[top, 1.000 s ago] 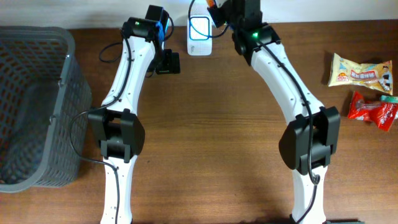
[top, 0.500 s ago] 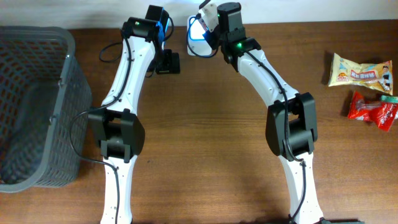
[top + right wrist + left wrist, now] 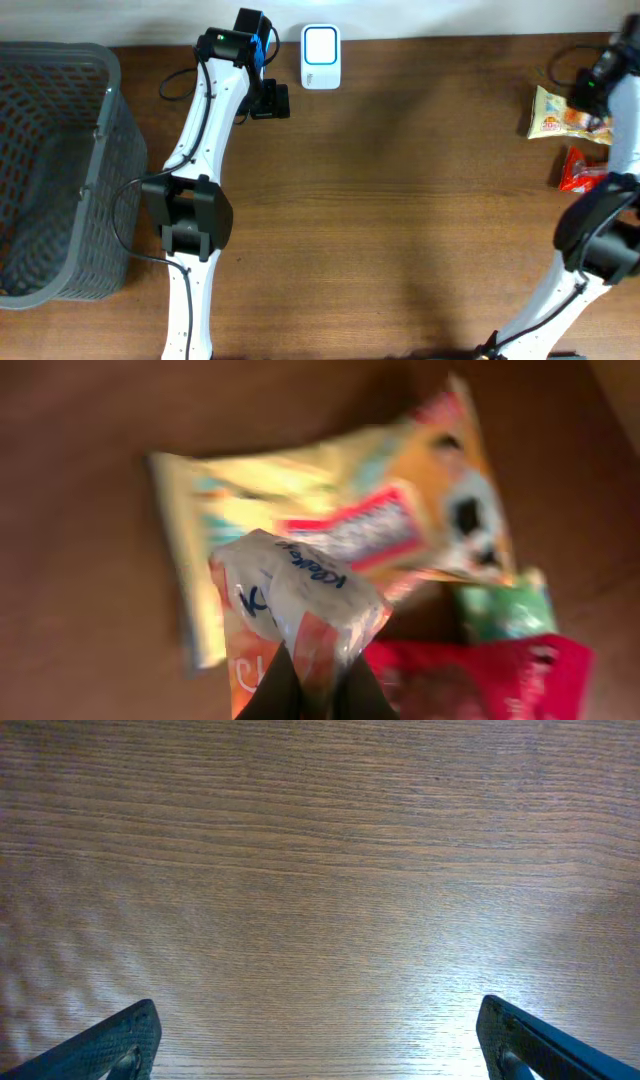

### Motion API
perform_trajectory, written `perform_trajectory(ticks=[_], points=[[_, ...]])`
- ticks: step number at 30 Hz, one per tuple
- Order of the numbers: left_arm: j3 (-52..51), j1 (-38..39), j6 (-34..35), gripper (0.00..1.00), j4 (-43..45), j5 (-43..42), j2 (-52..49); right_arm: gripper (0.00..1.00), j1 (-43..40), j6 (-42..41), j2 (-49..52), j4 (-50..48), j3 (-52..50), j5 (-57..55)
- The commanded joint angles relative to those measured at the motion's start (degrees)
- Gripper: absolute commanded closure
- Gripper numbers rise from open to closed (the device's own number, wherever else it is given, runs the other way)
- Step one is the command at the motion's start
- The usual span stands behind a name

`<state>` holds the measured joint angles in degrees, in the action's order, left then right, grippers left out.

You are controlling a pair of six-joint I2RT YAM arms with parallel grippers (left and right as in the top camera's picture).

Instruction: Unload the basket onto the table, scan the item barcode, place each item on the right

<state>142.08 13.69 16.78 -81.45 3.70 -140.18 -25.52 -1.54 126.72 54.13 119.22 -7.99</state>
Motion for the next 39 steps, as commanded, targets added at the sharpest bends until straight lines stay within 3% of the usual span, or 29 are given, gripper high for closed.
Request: perform_trajectory(ticks=[1, 2, 3, 4, 5, 6, 7, 11, 14, 16, 18, 19, 21, 23, 26, 29, 32, 35, 37, 39], points=[[0.44, 0.02, 0.52, 0.01, -0.07, 0.61, -0.50, 0.96, -6.19, -0.50, 0.55, -0.98, -5.22, -1.07], [0.44, 0.02, 0.52, 0.01, -0.07, 0.61, -0.50, 0.92, -7.21, -0.50, 0.55, -0.98, -5.81, -1.07], [0.44, 0.02, 0.52, 0.01, -0.07, 0.61, -0.50, 0.81, -7.65, -0.48, 0.52, -0.98, -5.81, -1.07], [0.44, 0.02, 0.52, 0.01, -0.07, 0.61, -0.50, 0.47, -7.54, -0.48, 0.39, -0.85, -5.79, -1.05], [0.44, 0.02, 0.52, 0.01, -0.04, 0.61, -0.50, 0.49, -7.15, -0.48, 0.24, -0.42, -5.79, -1.09], [0.44, 0.02, 0.52, 0.01, -0.04, 0.61, -0.50, 0.41, -7.02, -1.36, -0.57, 0.09, -5.75, -1.01], [0.44, 0.02, 0.52, 0.01, -0.07, 0.61, -0.50, 0.01, -7.02, -4.33, -2.99, 0.83, -5.75, 0.13], [0.44, 0.02, 0.52, 0.01, -0.07, 0.63, -0.50, 0.01, -6.73, -7.58, -17.79, 4.66, -5.77, 12.76], [0.44, 0.07, 0.52, 0.01, -0.07, 0.63, -0.50, 0.01, -2.84, -7.58, -34.45, 9.49, -10.40, 13.22], [0.44, 0.07, 0.52, 0.01, -0.07, 0.63, -0.50, 0.01, 2.21, -8.04, -48.76, 5.07, -26.29, 14.01], [0.44, 0.24, 0.52, 0.01, -0.04, 0.63, -0.50, 0.01, 9.16, -9.94, -73.92, -7.56, -55.01, 15.39], [0.44, 0.24, 0.52, 0.01, -0.04, 0.63, -0.50, 0.02, 10.91, -9.94, -82.90, -9.27, -62.38, 17.77], [0.44, 0.22, 0.52, 0.01, -0.04, 0.63, -0.50, 0.01, 12.02, -9.92, -95.51, -5.51, -69.64, 19.19], [0.44, 0.28, 0.52, 0.01, -0.07, 0.63, -0.50, 0.02, 12.00, -9.92, -106.31, 7.89, -72.39, 20.04], [0.44, 0.28, 0.52, 0.01, -0.07, 0.61, -0.50, 0.01, 12.00, -9.92, -108.52, 18.86, -72.41, 20.02], [0.44, 0.22, 0.52, 0.01, -0.07, 0.63, -0.50, 0.02, 12.22, -9.90, -108.54, 17.14, -72.43, 19.87], [0.44, 0.96, 0.52, 0.01, -0.04, 0.61, -0.50, 0.02, 25.20, -9.66, -115.27, 4.68, -79.06, 17.51], [0.44, 2.45, 0.52, 0.01, -0.07, 0.61, -0.50, 0.02, 25.86, -9.70, -126.33, -6.67, -93.42, 17.25], [0.44, 2.05, 0.52, 0.01, -0.07, 0.63, -0.50, 0.01, 25.90, -7.85, -126.49, -21.66, -101.02, 17.46], [0.44, 2.34, 0.52, 0.01, -0.07, 0.61, -0.50, 0.02, 25.90, -7.30, -126.49, -30.32, -105.92, 15.19]])
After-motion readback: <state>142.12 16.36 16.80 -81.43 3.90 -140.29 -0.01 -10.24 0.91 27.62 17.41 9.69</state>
